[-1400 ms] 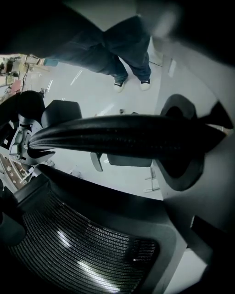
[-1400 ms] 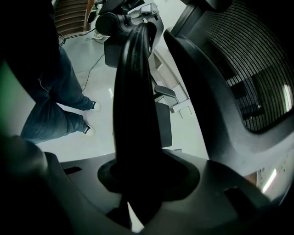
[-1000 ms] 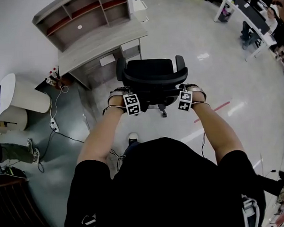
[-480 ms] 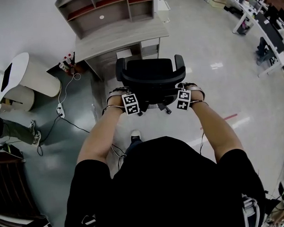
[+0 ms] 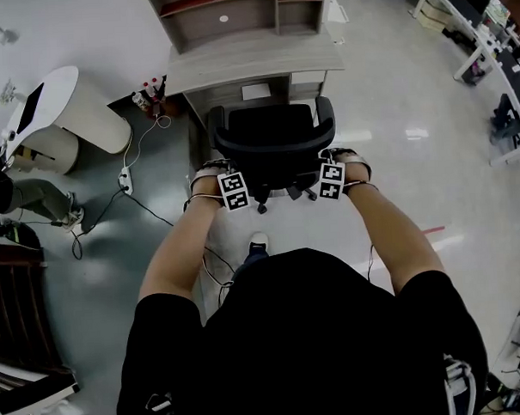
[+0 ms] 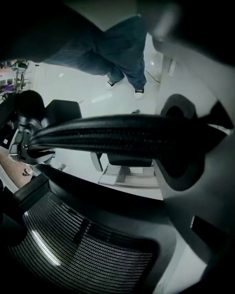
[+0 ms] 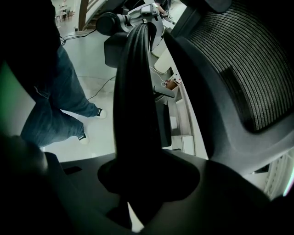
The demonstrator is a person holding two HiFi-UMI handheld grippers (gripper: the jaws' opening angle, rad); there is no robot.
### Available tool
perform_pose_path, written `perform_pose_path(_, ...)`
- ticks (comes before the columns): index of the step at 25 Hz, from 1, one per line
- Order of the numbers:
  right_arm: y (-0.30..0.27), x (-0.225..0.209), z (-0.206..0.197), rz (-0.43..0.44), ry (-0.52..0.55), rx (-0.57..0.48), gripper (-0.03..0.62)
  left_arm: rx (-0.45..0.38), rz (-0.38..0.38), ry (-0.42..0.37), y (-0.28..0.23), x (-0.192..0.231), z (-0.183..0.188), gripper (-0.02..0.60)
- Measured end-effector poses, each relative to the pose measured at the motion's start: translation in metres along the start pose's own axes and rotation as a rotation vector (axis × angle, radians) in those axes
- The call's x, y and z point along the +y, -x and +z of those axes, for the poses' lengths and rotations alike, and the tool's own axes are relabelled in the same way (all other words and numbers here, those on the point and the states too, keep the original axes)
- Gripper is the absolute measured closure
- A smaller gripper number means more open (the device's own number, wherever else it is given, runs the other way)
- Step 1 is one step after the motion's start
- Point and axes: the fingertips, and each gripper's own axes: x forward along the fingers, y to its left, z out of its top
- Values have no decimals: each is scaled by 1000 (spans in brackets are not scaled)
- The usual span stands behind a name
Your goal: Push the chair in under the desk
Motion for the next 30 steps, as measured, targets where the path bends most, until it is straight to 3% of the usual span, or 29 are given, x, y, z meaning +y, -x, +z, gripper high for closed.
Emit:
perform_pose_path(13, -19, -20, 97, 1, 72, -40, 468, 41, 14, 74, 5, 1, -96, 476)
perform_pose_path(30, -40, -64, 144, -16, 66, -46, 468, 33, 37, 74, -8, 46, -146, 468)
